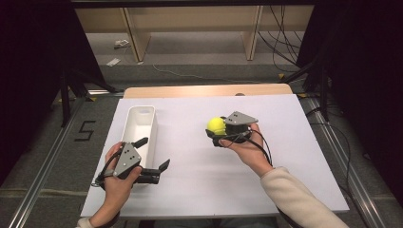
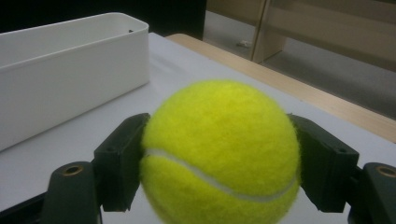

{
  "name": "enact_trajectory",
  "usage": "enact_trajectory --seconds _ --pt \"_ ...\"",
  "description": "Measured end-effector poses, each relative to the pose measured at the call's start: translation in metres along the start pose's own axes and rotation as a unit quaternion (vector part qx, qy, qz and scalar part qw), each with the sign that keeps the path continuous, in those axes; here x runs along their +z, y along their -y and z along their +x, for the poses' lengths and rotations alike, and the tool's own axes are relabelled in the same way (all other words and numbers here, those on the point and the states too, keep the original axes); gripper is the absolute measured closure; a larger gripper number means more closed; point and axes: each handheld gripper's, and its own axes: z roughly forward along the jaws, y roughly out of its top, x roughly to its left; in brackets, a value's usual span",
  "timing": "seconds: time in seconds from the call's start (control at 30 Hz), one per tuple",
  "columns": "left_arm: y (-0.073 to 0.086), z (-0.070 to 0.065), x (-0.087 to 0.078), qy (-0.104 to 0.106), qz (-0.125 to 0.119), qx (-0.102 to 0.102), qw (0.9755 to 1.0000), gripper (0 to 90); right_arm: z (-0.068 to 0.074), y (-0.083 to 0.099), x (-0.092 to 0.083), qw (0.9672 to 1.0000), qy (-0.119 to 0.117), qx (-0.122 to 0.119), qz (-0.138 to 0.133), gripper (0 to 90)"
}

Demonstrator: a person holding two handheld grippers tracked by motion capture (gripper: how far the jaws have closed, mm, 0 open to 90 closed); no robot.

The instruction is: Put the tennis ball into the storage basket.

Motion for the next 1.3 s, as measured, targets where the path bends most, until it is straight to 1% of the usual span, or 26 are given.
enact_trajectory --seconds 0.9,1.3 --pt "0.0 0.0 -0.001 0.001 -0.001 0.0 1.0 0.0 0.011 -0.007 0.01 0.9999 -0.012 -0.005 -0.003 26.4" --pt "0.0 0.0 -0.001 0.002 -0.002 0.001 1.0 0.0 0.017 -0.009 0.014 0.9997 -0.022 -0.01 -0.001 26.4"
